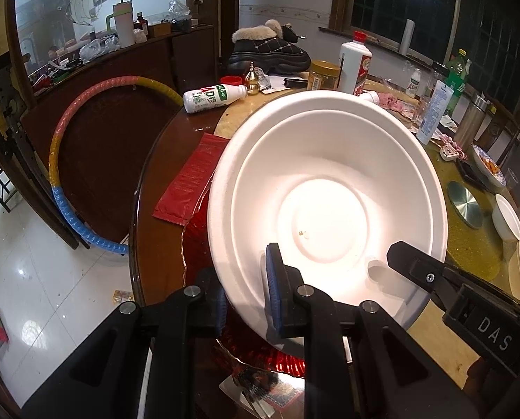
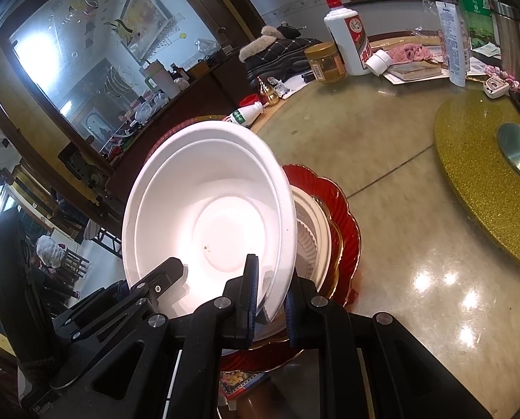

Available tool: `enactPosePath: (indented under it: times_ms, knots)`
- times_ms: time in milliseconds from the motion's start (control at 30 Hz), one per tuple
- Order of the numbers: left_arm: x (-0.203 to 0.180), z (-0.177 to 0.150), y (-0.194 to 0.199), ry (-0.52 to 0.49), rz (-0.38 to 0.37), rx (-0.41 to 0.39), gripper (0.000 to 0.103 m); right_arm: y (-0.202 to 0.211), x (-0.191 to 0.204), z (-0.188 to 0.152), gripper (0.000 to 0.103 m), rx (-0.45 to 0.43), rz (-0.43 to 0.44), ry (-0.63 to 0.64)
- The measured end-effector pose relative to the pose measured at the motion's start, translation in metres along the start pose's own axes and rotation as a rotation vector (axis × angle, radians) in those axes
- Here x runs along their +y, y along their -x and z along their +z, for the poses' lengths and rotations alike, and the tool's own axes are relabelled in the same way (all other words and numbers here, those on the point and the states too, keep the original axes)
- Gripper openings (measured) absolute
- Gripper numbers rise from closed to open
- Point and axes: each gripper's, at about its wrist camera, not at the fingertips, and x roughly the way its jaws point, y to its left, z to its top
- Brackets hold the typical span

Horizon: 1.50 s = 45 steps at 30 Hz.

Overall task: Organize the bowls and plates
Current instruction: 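Lower the white bowl onto the beige bowl and open both grippers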

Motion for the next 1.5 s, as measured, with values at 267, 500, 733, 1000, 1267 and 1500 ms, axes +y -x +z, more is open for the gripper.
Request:
enactPosePath:
  times_ms: [267,500,733,1000,1267,1500]
  knots:
    - [0.002,0.000,-0.007,0.011,-0.023,0.050,0.016,0.000,-0.004,0.001,0.016,0.018,0.001,-0.024]
    - [0.006,0.002,-0.012,0.018,-0.034,0.076,0.016,-0.004,-0.002,0.000,0.017,0.034,0.003,-0.021]
    - [0.010,0.002,-0.017,0.031,-0.030,0.089,0.046,-0.005,-0.004,0.003,0.047,0.034,-0.007,-0.038]
    - [0.017,0.008,-0.012,0.050,-0.046,0.060,0.046,-0.001,-0.004,0.005,0.048,0.016,-0.016,-0.037]
    - [0.019,0.010,-0.007,0.048,-0.051,0.044,0.057,0.003,-0.001,0.008,0.049,0.003,-0.019,-0.029]
    - [0.014,0.013,-0.007,0.009,-0.022,0.051,0.073,0.004,0.011,0.014,0.090,0.028,-0.083,0.044]
